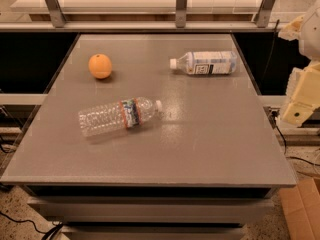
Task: Pick blue plastic bottle
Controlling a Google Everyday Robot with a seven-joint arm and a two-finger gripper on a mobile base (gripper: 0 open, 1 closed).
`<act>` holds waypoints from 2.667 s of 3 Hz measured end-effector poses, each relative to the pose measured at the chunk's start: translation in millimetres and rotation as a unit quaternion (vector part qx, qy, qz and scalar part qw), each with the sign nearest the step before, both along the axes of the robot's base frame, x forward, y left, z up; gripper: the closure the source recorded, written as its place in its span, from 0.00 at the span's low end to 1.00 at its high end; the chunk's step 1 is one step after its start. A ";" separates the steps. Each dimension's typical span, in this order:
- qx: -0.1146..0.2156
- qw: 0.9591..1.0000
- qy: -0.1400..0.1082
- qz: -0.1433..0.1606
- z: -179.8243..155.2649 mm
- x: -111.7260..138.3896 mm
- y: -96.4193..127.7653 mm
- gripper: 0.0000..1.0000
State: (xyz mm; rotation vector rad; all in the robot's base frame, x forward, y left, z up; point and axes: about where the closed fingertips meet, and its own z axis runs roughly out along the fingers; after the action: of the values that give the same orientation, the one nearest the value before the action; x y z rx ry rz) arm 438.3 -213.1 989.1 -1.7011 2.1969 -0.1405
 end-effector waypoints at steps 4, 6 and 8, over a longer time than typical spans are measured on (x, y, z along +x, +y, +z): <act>0.008 0.994 -0.019 0.110 -0.5 56.7 48.6 0.00; -0.032 0.981 -0.046 0.188 -8.2 117.6 99.1 0.00; -0.072 0.975 -0.045 0.204 -30.2 174.4 125.9 0.00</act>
Offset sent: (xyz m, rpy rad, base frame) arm 0.0209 0.0061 -0.0027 0.0860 0.0319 0.0683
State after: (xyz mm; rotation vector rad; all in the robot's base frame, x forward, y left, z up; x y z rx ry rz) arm 612.7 -87.2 958.9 -2.1401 1.7644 -0.2687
